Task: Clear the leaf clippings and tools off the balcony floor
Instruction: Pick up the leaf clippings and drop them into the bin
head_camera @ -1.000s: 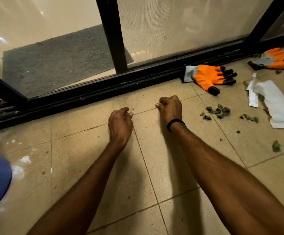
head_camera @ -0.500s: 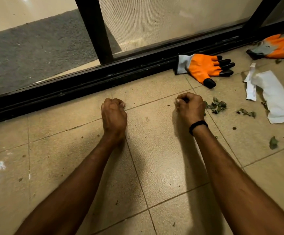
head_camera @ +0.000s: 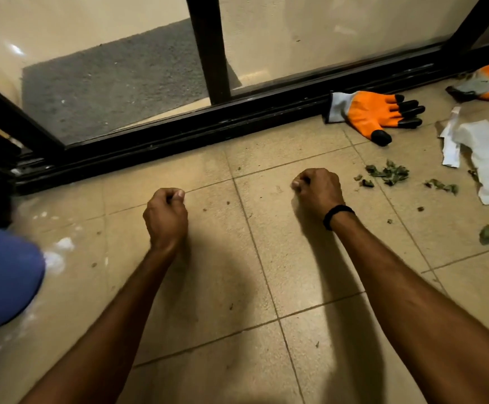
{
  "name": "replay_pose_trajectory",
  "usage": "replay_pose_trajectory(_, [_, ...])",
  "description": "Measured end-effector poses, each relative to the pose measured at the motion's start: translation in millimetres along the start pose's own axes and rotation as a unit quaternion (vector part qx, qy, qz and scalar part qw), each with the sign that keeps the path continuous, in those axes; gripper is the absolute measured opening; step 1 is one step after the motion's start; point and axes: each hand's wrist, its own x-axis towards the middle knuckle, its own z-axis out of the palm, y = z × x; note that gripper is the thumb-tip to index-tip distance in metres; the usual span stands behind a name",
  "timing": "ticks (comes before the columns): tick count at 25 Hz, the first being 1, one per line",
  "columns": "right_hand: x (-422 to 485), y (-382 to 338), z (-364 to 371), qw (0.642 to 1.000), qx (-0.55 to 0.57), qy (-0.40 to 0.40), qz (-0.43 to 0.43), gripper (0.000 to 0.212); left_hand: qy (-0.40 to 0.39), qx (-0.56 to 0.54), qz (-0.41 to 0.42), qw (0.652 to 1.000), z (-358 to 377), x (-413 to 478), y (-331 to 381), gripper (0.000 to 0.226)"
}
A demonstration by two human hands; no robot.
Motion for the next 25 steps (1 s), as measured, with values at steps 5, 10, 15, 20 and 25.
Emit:
replay_pose_trajectory(5, [-42.0,-47.3,35.0,0.994,0.067,-0.069,-0.051,0.011,0.014,0.016,-0.064,0.998,-68.9,-1.2,-37.9,0.014])
replay_pose_trajectory(10, [-50.3,-95.2,69.4,0.991,0.017,-0.088,-0.103,0.016,0.023,0.046,-0.096,0.994,-123.9,-11.6,-67.2,0.018])
replay_pose_trajectory(15, [-63.0,-129.2,102.2,0.977,-0.052,-0.096,-0.183,0.026,0.016,0.122,-0.133,0.983,-160.5,-27.8,-98.7,0.029])
replay_pose_trajectory(20, [-81.3,-152.2,125.7,0.954,-0.115,-0.107,-0.256,0.021,0.008,0.156,-0.11,0.982,-163.1,-52.3,-116.6,0.034])
replay_pose_trajectory(25, [-98.7,-160.3,139.9,0.933,-0.156,-0.105,-0.307,0.022,0.049,0.158,-0.094,0.982,-145.5,-58.4,-112.5,0.035])
